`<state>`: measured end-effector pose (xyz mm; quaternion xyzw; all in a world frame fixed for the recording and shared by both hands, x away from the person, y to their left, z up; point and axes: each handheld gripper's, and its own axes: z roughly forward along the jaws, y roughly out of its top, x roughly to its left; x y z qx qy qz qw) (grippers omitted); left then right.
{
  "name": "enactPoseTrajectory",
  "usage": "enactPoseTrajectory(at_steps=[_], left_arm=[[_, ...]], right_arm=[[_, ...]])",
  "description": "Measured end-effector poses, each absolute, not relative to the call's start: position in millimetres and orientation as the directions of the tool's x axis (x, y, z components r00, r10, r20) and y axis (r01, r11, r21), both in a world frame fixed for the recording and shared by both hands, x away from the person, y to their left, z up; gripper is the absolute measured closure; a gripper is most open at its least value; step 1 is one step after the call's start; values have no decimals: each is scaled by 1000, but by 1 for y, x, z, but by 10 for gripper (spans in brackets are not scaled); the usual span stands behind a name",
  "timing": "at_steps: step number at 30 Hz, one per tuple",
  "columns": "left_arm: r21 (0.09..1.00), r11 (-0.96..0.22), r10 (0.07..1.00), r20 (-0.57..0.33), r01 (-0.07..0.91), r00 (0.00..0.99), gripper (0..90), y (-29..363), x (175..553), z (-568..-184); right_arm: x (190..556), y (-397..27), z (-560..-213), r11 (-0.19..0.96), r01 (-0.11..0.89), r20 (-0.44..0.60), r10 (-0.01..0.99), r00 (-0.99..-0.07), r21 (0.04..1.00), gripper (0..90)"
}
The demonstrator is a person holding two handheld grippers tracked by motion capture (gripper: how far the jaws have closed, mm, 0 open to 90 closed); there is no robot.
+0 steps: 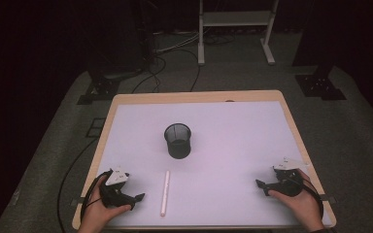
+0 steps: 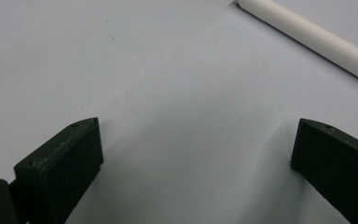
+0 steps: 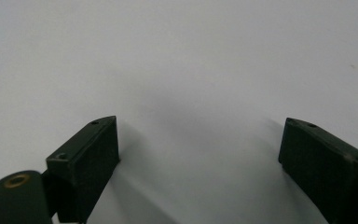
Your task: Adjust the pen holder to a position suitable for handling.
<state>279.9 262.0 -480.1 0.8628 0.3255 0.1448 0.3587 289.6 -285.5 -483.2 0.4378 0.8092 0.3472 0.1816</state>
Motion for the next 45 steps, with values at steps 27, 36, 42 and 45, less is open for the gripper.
enactPoseTrajectory(at_steps=[27,36,42,45], left_arm=[[714,-530,666,17,457,746,12,262,280,-480],[715,-530,666,17,456,746,12,262,280,-480],[715,-530,666,18,456,746,13,262,280,-480],[715,-530,666,18,456,746,12,262,280,-480]], right_arm=[[302,-262,-455,387,533,28,790,-613,753,285],[312,-246,-444,407,518,34,761,-648,752,316],[319,-233,-438,428,500,27,739,-673,753,340],[322,-226,-435,432,496,30,731,-682,753,349]])
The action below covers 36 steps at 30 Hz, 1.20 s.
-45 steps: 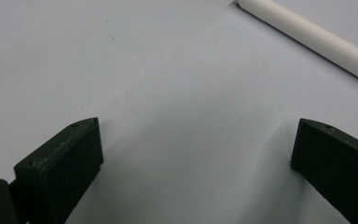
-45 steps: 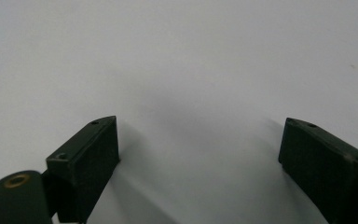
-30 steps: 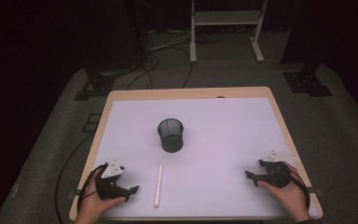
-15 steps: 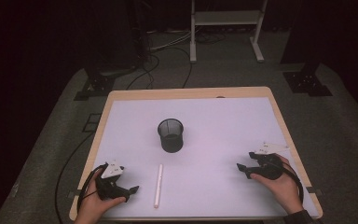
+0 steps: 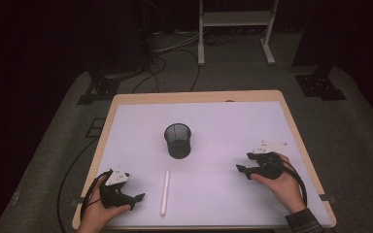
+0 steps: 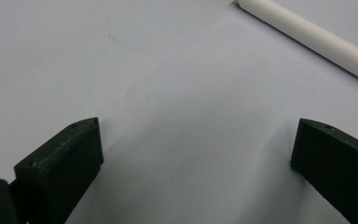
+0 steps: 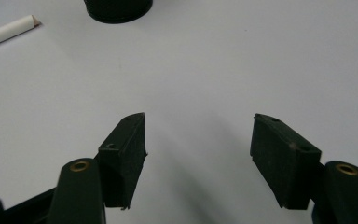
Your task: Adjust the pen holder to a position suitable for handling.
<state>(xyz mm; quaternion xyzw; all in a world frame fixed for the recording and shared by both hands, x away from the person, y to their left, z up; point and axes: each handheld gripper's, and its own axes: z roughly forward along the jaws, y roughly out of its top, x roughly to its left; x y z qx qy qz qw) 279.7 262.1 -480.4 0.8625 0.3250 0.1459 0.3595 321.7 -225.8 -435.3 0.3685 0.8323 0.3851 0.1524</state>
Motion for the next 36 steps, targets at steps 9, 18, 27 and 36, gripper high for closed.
enactPoseTrajectory(at_steps=[9,18,27,36], left_arm=[[715,-530,666,18,456,746,13,262,280,-480],[715,-531,665,19,455,746,13,262,280,-480],[717,-528,667,17,456,745,13,262,280,-481],[715,-531,665,19,455,746,13,262,280,-480]], right_arm=[[331,-209,-425,438,468,25,709,-705,767,376],[341,-195,-416,442,448,25,690,-723,777,397],[351,-177,-409,452,430,20,670,-742,782,417],[365,-162,-401,437,418,28,664,-747,796,432]])
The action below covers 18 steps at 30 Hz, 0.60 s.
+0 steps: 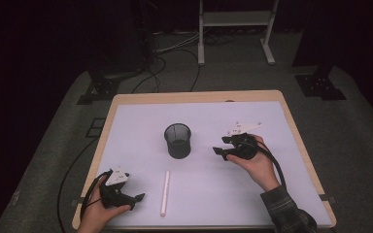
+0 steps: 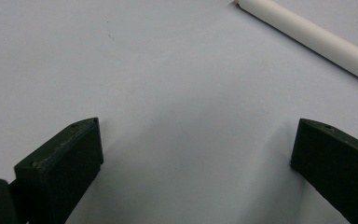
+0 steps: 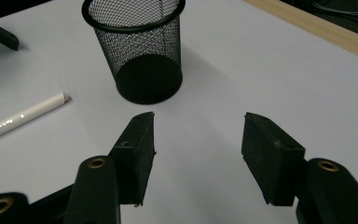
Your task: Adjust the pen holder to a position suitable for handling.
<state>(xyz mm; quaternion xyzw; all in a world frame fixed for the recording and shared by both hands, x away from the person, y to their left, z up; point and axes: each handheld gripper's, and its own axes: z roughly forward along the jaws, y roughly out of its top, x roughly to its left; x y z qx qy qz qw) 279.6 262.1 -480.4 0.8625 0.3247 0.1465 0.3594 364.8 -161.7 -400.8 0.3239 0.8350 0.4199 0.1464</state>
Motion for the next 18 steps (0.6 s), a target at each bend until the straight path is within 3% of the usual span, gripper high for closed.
enactPoseTrajectory(at_steps=[18], left_arm=[[715,-533,664,21,453,747,13,262,280,-480]], right_arm=[[395,-125,-387,444,404,43,630,-776,800,488]])
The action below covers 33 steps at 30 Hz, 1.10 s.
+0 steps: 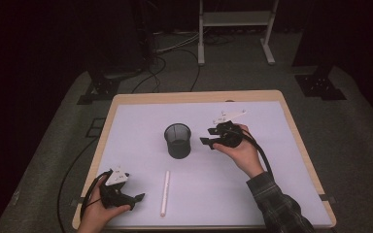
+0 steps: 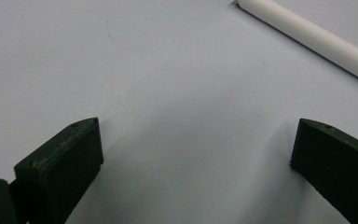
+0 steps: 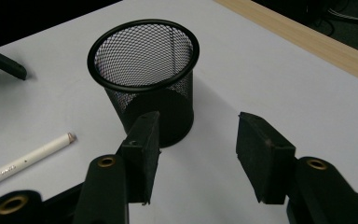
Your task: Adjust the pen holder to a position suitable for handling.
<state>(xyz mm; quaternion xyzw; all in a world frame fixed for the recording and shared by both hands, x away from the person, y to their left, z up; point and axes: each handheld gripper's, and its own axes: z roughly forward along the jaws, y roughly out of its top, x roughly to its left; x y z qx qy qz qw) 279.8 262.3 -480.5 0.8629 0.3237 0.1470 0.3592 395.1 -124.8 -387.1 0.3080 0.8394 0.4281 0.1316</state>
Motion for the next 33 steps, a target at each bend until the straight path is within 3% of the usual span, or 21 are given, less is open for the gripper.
enactPoseTrajectory(at_steps=[21,33], left_arm=[[713,-532,664,17,457,747,13,262,280,-480],[715,-528,666,15,458,746,13,262,280,-480]], right_arm=[[429,-76,-377,448,407,55,615,-786,796,593],[452,-56,-390,479,442,68,616,-785,758,674]])
